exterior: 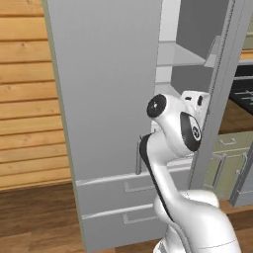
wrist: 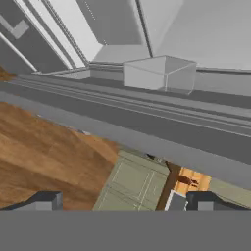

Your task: Take the strawberry from the fridge and place it on top of the pancake, located on the dining counter.

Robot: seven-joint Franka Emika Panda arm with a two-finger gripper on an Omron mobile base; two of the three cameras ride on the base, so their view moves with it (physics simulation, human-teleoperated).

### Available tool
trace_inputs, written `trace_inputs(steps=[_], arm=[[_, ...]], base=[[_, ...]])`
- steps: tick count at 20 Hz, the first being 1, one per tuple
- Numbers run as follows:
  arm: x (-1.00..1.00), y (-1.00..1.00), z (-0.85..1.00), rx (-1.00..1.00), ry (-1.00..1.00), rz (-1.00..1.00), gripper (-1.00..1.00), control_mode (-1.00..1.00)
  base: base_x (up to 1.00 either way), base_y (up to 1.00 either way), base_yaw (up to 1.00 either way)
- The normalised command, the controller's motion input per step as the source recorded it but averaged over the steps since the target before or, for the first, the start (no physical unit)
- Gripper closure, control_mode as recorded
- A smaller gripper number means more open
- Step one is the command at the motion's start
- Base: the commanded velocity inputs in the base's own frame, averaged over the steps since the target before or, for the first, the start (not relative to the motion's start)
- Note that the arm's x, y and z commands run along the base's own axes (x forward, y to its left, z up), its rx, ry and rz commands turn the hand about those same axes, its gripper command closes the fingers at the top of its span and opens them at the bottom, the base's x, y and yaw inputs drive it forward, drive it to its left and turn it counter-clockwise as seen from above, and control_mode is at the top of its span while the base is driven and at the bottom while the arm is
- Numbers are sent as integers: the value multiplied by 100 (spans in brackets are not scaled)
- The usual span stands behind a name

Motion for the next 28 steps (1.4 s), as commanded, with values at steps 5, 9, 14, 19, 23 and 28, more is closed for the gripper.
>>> trace_inputs(steps=[5,9,14,19,23,28], arm=[[51,-38,-2,-6,10,-27,-100,-100],[54,-32,-1,0,0,-8,-100,-100],[29,-25,0,0,0,0,-100,-100],[-21,-56,0,0,-3,-3,-100,-100],[-68,-71,0,0,-11,-2,-100,-100],[-27,-91,0,0,-13,0,-100,-100]], base=[[0,0,0],[0,0,0],[0,0,0],[0,0,0],[0,0,0],[0,0,0]])
